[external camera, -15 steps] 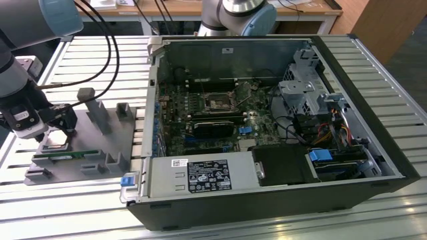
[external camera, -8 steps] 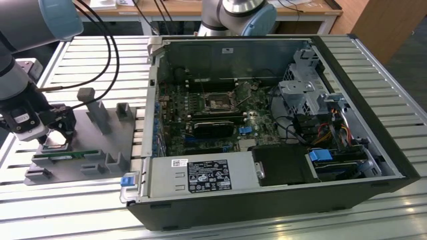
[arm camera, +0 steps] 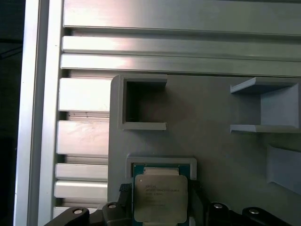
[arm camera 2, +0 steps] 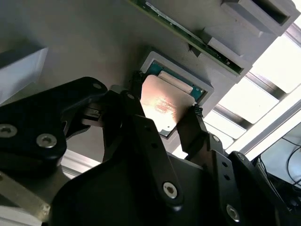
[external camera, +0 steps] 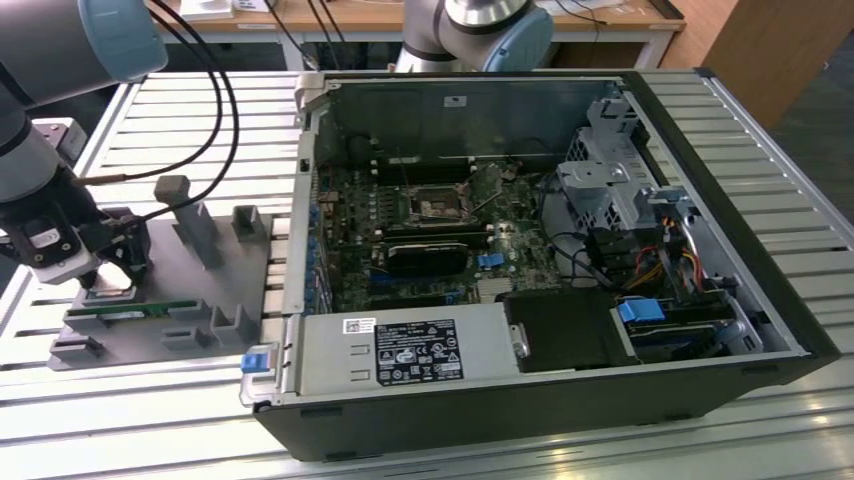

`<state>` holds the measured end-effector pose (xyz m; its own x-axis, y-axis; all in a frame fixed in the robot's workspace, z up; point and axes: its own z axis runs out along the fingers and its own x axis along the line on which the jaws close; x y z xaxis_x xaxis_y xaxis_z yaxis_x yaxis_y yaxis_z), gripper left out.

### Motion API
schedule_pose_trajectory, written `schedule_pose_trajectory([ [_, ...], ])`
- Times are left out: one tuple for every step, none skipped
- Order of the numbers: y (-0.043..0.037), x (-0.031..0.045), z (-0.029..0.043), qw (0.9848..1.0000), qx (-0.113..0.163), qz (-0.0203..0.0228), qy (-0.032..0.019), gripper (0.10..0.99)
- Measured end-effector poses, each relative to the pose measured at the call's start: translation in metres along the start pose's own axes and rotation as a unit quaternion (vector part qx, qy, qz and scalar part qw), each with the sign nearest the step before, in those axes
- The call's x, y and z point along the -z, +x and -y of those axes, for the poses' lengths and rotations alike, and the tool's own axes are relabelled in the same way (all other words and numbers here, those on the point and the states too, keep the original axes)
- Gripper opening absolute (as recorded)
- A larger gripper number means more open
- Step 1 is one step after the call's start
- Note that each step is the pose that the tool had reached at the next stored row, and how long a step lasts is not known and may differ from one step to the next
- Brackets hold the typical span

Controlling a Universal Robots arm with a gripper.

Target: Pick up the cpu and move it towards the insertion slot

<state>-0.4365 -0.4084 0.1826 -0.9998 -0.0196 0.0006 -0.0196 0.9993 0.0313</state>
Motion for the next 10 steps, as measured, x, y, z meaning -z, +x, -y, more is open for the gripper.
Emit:
schedule_pose_trajectory([
  [0.0,0.0,0.0,1.0,0.0,0.0,-0.0001,0.624],
  [0.0,-0.0001,0.0,1.0,0.0,0.0,-0.0003,0.557],
  [0.0,-0.0001,0.0,1.0,0.0,0.0,-0.0003,0.557],
  [0.0,0.0,0.0,1.0,0.0,0.0,-0.0003,0.545],
  [0.0,0.0,0.0,1.0,0.0,0.0,-0.0003,0.545],
  [0.0,0.0,0.0,1.0,0.0,0.0,-0.0003,0.545],
  [0.0,0.0,0.0,1.0,0.0,0.0,-0.0003,0.541],
  [0.0,-0.0001,0.0,1.0,0.0,0.0,-0.0003,0.541],
  [0.0,-0.0001,0.0,1.0,0.0,0.0,-0.0003,0.541],
  [0.0,0.0,0.0,1.0,0.0,0.0,-0.0003,0.541],
])
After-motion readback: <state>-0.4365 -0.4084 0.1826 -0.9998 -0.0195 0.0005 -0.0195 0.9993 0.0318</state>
